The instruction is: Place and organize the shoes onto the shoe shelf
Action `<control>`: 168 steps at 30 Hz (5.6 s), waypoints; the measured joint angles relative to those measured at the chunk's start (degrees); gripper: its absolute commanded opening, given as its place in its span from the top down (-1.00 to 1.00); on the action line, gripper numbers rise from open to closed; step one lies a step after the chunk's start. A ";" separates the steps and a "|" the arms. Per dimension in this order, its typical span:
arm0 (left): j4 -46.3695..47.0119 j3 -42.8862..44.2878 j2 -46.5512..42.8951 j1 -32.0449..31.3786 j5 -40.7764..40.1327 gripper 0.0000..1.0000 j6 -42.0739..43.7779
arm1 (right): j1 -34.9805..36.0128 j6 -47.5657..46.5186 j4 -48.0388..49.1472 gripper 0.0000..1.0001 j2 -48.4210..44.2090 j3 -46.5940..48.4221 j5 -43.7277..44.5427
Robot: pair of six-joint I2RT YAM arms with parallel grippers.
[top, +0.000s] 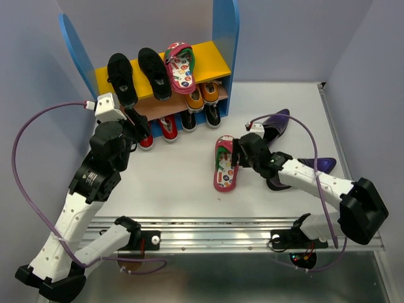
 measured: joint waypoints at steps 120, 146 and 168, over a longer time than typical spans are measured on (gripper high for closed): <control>-4.31 -0.76 -9.07 0.00 -11.23 -0.30 -3.08 | -8.39 -21.51 7.19 0.88 48.11 83.19 11.52; -4.48 -0.55 -9.46 0.00 -11.37 -0.30 -3.45 | -8.92 -13.62 5.40 -0.33 27.04 67.25 0.85; -3.26 -0.55 -8.92 0.00 -10.32 -0.30 -3.45 | -10.05 13.42 -0.52 -1.00 24.17 52.28 -3.56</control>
